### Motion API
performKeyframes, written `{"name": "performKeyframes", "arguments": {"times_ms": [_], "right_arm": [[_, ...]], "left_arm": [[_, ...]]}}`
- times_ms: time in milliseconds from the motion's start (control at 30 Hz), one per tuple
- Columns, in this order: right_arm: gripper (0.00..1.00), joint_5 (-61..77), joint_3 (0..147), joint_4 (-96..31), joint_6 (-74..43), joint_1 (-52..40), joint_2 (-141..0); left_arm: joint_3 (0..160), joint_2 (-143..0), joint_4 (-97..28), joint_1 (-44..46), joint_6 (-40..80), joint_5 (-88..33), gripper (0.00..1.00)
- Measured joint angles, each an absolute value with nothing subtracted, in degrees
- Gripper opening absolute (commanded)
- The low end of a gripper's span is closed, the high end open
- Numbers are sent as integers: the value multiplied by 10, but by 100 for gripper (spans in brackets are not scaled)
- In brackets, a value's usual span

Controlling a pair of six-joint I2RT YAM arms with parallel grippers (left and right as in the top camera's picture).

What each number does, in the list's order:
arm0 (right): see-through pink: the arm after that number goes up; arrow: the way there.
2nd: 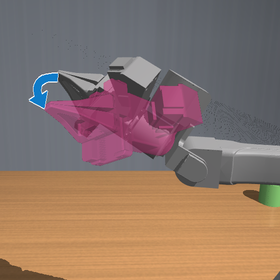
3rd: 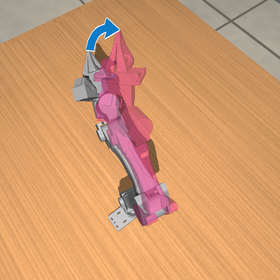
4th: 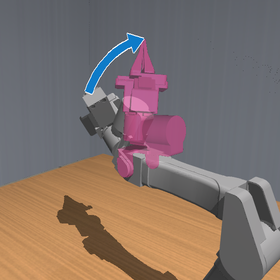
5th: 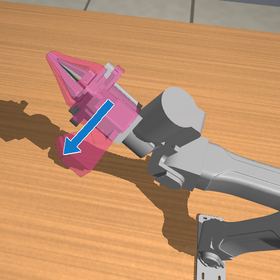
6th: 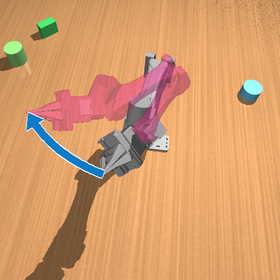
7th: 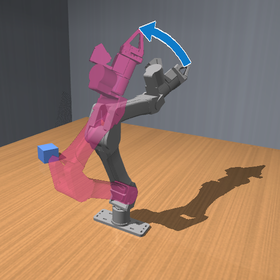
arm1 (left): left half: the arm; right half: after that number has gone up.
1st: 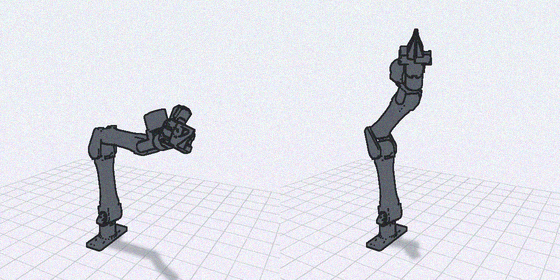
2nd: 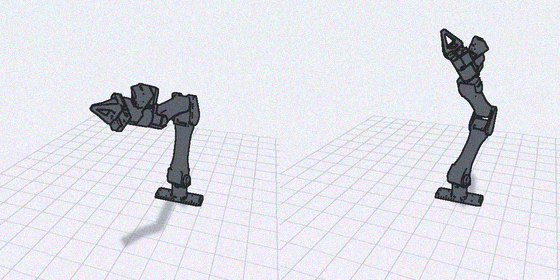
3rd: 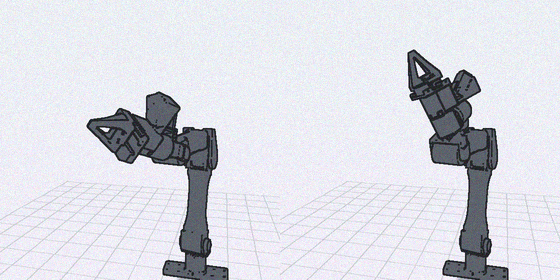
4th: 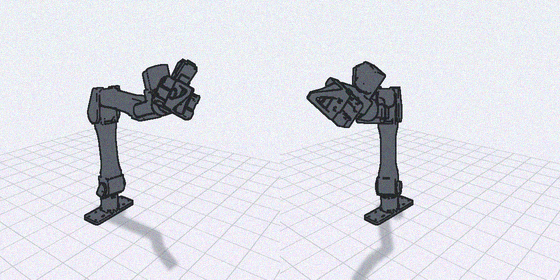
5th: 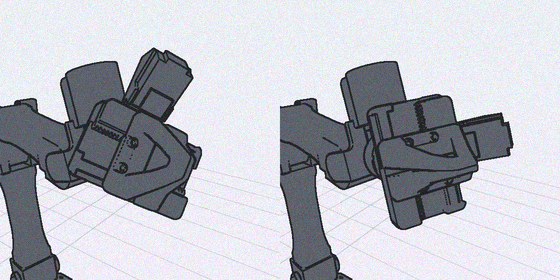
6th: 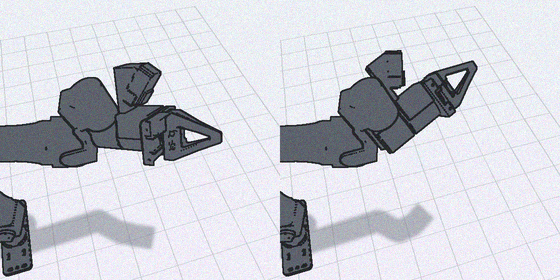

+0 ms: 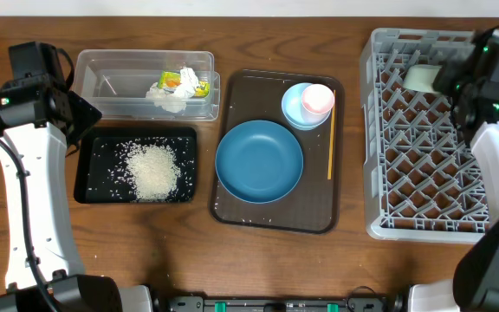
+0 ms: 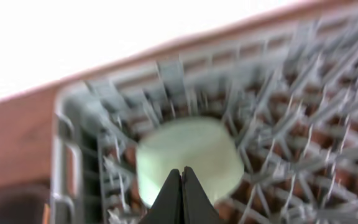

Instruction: Sort waste into correct bins and load items into the dishwasher rack

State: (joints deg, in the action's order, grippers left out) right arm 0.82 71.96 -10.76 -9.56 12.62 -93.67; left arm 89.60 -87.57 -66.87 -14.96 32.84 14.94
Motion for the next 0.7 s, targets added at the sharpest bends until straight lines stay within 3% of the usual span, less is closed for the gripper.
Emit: {"name": "performKeyframes", "arguments": {"times_ms": [333,700], "right_arm": [[1,9,720,-15,-64,126,-983],[1,15,722,-25,-35,126,-1063]], "left_arm": [[896,-876,-669,-150,328,150,94],[896,-876,-669,-150,328,150,94]]}}
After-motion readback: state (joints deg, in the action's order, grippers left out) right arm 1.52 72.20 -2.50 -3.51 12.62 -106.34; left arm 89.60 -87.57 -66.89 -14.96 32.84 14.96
